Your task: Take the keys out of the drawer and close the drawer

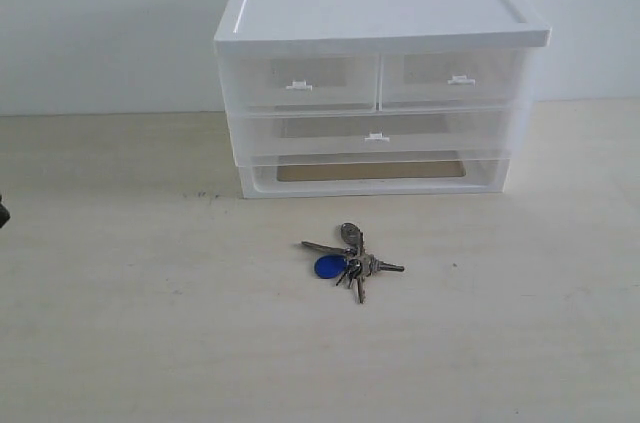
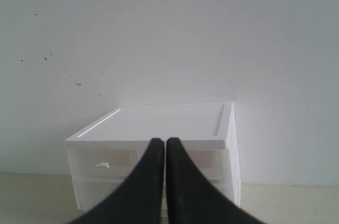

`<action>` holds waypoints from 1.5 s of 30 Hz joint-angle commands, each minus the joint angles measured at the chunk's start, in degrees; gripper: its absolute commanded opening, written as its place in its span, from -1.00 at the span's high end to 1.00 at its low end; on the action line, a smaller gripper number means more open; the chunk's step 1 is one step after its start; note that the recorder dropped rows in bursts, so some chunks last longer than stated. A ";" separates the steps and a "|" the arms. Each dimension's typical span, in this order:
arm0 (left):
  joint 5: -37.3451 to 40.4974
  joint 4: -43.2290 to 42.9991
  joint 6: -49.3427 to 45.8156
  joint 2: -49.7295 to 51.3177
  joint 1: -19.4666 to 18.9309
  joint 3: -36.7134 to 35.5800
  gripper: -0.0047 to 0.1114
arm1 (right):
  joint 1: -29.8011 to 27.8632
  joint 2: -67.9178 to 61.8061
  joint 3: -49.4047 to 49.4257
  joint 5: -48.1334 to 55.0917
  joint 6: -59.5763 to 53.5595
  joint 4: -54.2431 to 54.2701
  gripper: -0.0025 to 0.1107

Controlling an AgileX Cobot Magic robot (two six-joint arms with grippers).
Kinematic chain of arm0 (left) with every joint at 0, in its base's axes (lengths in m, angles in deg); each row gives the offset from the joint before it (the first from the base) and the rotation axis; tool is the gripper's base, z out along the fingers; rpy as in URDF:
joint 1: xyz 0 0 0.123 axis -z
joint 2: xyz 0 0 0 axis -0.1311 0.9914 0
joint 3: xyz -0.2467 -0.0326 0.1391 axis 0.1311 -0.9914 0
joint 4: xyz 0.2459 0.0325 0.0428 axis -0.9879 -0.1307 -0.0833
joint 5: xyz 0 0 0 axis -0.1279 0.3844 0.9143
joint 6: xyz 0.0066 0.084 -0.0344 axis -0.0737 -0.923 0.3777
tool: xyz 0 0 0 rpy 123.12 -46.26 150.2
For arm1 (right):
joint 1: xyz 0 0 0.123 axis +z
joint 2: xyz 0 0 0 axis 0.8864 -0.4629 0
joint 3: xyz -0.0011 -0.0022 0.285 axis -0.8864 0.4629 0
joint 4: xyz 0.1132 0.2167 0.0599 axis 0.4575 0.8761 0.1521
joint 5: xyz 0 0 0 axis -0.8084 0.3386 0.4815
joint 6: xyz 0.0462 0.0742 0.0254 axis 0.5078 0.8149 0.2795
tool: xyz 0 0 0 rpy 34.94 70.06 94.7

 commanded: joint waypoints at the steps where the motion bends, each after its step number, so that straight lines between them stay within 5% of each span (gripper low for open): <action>1: 2.02 1.50 -1.57 -0.63 0.54 -1.50 0.84 | -0.14 0.35 0.26 -0.25 -0.13 0.05 0.96; 7: 11.98 22.72 -1.46 -10.34 0.54 -7.64 0.84 | -0.14 0.35 0.26 -0.25 -0.13 0.05 0.96; 20: 38.94 33.77 -4.40 -21.02 0.54 -7.64 0.84 | -0.14 0.35 0.26 -0.25 -0.13 0.05 0.96; 31: 49.53 61.52 -36.37 -21.77 0.54 -7.64 0.84 | -0.14 0.35 0.26 -0.10 -0.13 0.05 0.96; 40: 62.01 61.77 -51.99 -29.71 0.27 -7.64 0.84 | -0.14 0.35 0.26 -0.10 -0.13 0.05 0.96; 45: 68.99 61.27 -53.00 -29.71 -3.77 -7.64 0.84 | -0.14 0.35 0.26 -0.21 -0.13 0.05 0.96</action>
